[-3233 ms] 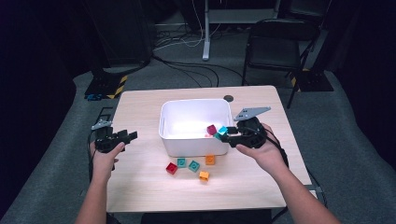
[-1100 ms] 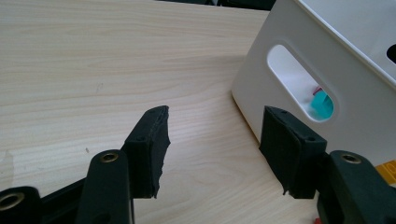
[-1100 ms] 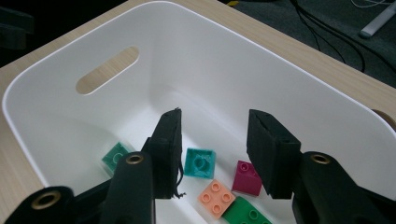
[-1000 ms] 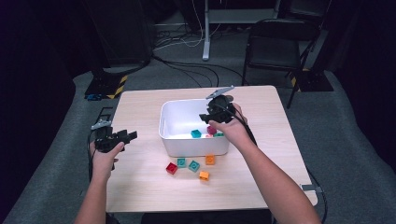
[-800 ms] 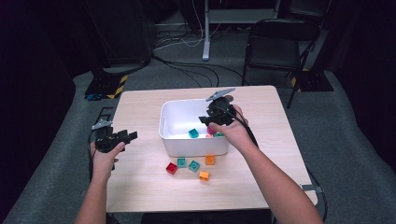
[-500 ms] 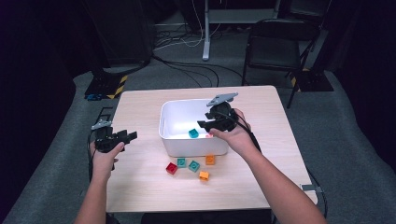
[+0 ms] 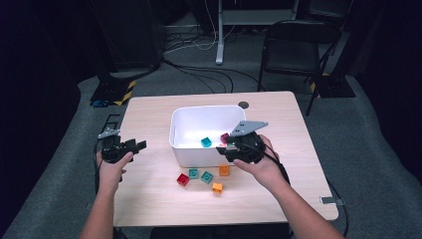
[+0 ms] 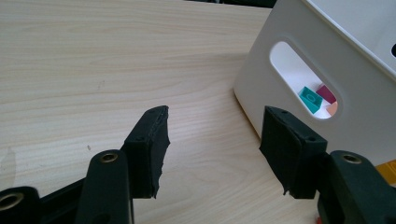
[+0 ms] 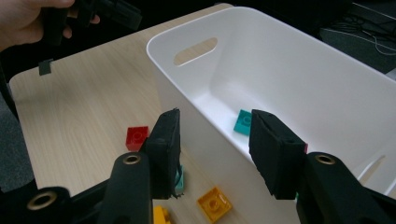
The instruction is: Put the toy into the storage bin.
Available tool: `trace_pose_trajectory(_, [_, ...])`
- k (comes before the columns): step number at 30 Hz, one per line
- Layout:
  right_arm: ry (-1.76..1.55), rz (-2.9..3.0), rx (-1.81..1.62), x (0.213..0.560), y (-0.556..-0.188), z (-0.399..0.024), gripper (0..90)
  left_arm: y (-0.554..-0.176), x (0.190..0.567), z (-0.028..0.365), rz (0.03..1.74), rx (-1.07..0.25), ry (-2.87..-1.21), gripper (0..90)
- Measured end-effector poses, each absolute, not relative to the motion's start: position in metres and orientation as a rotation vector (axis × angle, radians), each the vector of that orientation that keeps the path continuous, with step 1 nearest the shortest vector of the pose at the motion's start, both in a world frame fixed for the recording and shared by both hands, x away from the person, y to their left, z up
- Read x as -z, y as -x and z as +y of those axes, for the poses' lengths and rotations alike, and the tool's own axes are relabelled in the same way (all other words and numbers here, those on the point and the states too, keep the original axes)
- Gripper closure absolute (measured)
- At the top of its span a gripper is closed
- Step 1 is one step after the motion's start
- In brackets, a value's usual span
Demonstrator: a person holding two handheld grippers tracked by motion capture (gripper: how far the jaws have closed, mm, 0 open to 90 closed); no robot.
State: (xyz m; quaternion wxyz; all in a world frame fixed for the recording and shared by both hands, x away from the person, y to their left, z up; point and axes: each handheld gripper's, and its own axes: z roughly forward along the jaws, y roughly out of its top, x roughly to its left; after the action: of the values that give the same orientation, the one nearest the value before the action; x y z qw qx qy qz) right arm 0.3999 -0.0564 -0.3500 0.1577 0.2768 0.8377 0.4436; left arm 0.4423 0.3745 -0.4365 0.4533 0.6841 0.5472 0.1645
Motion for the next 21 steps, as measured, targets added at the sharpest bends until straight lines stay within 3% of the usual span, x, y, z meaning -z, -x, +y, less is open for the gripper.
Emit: trace_pose_trajectory(21, [-0.862, 2.423, -1.193, 0.427, -0.374, -0.063, 54.3, -0.442, 0.438, 0.374, 1.352, -0.409, -1.694, 41.2])
